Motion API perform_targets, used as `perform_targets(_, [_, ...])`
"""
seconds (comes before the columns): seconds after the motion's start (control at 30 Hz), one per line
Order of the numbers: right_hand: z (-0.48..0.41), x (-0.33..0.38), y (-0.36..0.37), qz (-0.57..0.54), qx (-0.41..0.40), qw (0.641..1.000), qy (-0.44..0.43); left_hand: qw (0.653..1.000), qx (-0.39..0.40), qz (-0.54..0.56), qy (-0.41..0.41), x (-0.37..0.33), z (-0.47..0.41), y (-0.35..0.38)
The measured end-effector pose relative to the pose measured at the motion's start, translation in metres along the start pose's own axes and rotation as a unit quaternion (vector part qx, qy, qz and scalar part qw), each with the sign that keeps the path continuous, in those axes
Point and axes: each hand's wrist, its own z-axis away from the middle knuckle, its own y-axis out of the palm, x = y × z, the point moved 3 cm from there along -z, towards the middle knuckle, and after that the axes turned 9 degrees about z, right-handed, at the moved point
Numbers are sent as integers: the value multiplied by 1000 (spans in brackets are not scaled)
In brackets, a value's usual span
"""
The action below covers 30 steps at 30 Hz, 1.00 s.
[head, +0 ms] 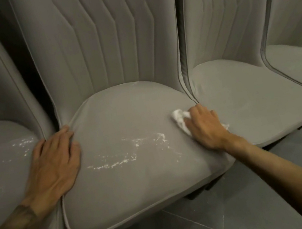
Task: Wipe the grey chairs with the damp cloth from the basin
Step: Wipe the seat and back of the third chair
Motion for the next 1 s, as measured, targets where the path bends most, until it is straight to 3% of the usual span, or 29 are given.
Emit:
perform_targets(0.07, [-2, -10, -3, -12, -10, 994, 108, 1000, 2, 1, -1, 0, 0, 0])
perform_targets(0.1, [4, 0, -2, 6, -34, 993, 116, 1000, 2, 2, -2, -1, 0, 0])
perform_targets(0.23, [49, 70, 9, -20, -69, 997, 2, 1000, -1, -2, 6, -3, -1, -2])
perform_targets(0.3, [48, 73, 6, -18, -81, 996, -16, 1000, -3, -4, 7, -3, -1, -3])
perform_targets(0.47, [16, 42, -8, 24, -75, 987, 137, 1000, -3, -4, 1, -1, -1, -3])
perform_targets(0.67, [44, 121, 5, -29, -91, 993, -73, 1000, -4, 2, -4, -1, -2, -3])
perform_targets(0.73, [20, 102, 4, -2, -96, 995, -34, 1000, -10, 3, -1, -1, -1, -4])
perform_targets(0.8, [-13, 79, 1, 15, -62, 996, 62, 1000, -11, 3, -3, -1, 0, -4])
perform_targets(0.87, [-31, 80, 3, 21, -28, 995, 91, 1000, -7, 4, -9, 0, -1, -3])
perform_targets(0.93, [-29, 111, 8, 32, -32, 999, 23, 1000, -2, 5, -16, 0, -1, -1])
perform_targets(1.0, [-7, 147, 9, 1, -43, 994, -99, 1000, -2, 3, -13, 1, -1, 0])
